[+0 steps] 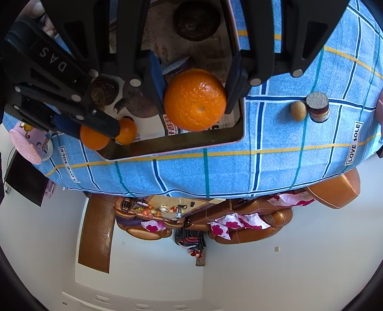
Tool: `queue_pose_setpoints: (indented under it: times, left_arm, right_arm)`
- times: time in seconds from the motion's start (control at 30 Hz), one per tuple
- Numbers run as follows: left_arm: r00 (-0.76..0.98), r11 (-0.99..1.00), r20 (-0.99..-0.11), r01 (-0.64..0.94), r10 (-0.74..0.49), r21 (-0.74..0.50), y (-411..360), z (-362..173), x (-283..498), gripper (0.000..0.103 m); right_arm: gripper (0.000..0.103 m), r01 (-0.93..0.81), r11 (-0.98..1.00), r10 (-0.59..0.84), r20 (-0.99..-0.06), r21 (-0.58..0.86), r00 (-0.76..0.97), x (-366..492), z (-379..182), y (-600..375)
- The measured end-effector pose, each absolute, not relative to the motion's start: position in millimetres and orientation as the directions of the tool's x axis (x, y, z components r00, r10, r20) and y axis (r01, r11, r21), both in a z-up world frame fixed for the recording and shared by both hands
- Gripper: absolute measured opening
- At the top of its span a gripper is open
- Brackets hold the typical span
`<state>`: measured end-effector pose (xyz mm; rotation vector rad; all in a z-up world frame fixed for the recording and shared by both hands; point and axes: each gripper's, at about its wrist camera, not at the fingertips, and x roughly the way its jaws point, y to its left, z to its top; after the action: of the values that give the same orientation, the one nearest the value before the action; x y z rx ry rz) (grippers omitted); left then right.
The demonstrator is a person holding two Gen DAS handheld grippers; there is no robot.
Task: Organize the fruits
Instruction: 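Lower the orange into the tin and open the right tool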
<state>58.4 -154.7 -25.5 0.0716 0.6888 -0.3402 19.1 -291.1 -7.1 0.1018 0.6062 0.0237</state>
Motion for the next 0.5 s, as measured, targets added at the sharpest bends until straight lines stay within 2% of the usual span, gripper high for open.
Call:
queue_pose_setpoints:
  times: [0.13, 0.2, 0.43, 0.5]
  left_arm:
    - [0.718, 0.942, -0.635, 0.332, -0.284, -0.046, -154.3, -25.4, 57.7, 0.048]
    - [0.721, 0.94, -0.631, 0.338, -0.286, -0.04, -155.5, -24.4, 55.6, 0.048]
    - [0.754, 0.94, -0.593, 0.341, -0.281, -0.012, -156.6, -18.0, 46.2, 0.05]
    - [0.774, 0.941, -0.569, 0.337, -0.277, 0.0, -156.3, -15.1, 40.9, 0.063]
  right_arm:
    - [0.041, -0.046, 0.973, 0.167, -0.55, 0.226, 0.818, 16.2, -10.5, -299.1]
    - [0.054, -0.062, 0.962, 0.2, -0.526, 0.268, 0.826, 12.0, -10.6, -300.0]
    - [0.057, 0.043, 0.965, 0.067, -0.403, 0.259, 0.913, -14.7, 3.6, -306.7]
    - [0.057, 0.081, 0.965, 0.024, -0.392, 0.249, 0.92, -16.9, 5.2, -309.3]
